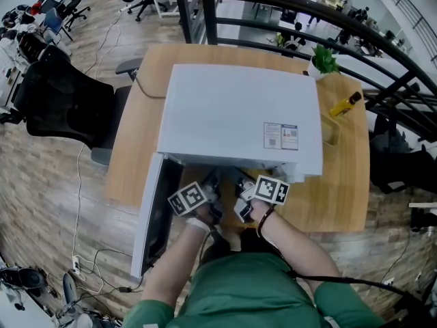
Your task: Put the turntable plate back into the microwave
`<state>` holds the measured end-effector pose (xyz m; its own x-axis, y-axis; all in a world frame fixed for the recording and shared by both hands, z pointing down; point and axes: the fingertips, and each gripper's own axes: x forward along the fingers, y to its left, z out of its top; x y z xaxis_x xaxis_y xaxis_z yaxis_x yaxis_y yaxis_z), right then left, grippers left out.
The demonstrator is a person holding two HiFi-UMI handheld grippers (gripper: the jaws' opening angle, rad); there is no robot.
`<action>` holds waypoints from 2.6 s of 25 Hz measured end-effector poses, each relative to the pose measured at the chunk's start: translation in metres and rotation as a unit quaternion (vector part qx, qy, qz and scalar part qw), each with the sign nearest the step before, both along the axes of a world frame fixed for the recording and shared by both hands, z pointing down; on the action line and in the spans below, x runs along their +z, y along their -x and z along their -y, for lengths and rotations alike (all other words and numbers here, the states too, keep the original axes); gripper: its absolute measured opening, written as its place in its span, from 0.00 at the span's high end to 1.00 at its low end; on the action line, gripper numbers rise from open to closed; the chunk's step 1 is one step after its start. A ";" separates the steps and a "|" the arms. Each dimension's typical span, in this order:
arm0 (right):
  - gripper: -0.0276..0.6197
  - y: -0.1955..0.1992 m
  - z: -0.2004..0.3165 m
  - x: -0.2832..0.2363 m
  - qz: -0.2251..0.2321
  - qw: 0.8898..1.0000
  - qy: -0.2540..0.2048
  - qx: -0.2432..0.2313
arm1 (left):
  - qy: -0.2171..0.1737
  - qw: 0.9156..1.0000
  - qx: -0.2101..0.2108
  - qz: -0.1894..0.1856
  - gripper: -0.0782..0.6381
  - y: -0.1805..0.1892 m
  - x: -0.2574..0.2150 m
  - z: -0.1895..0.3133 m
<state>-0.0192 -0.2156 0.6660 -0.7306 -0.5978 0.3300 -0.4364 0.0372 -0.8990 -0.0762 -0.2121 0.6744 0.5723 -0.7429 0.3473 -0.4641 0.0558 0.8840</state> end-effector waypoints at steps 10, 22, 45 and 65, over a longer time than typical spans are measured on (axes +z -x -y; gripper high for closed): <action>0.87 0.009 -0.030 -0.052 -0.001 0.998 -0.046 -0.043 | -0.058 0.996 0.039 0.047 0.81 -0.005 -0.052 -0.027; 0.87 -0.033 -0.049 -0.171 -0.181 0.943 -0.274 -0.058 | -0.211 0.943 0.045 0.254 0.82 0.017 -0.174 -0.058; 0.95 -0.078 -0.085 -0.312 -0.345 0.813 -0.469 -0.008 | -0.368 0.851 0.026 0.373 0.82 0.018 -0.319 -0.090; 0.95 -0.089 -0.104 -0.353 -0.383 0.765 -0.517 0.012 | -0.396 0.845 0.019 0.359 0.83 0.013 -0.336 -0.099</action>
